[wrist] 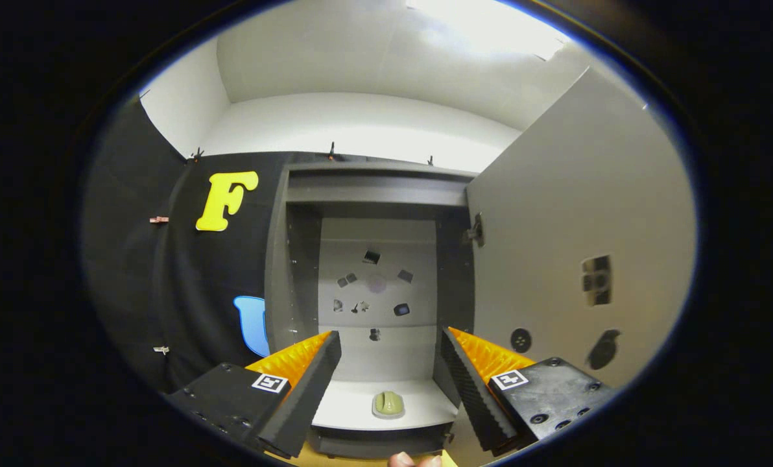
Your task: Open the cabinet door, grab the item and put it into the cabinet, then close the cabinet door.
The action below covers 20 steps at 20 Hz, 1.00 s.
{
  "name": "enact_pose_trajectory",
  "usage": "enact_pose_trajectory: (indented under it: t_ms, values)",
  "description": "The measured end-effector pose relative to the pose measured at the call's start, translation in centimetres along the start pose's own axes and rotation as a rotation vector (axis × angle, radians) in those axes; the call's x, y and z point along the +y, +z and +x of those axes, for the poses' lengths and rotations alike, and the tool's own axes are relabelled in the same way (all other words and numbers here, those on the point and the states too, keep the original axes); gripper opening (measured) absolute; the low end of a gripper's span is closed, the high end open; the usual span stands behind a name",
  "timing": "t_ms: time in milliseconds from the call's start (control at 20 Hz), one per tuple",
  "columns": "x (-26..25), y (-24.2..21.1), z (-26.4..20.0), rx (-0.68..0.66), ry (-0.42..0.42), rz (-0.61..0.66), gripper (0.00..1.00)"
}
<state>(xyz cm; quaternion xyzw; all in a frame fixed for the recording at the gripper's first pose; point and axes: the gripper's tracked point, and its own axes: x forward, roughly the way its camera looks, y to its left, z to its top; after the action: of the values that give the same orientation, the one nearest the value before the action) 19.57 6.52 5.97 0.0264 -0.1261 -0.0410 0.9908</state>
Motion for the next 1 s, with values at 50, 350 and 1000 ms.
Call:
enact_pose_trajectory:
  t_ms: [50, 350, 1000]
  values:
    - [-0.2, 0.6, -1.4, -0.005, 0.000, 0.004, 0.98]
    - [-4.1, 4.8, -8.1, -0.030, -0.031, -0.013, 0.97]
    - [-15.1, 8.5, -19.6, -0.008, -0.124, -0.044, 0.97]
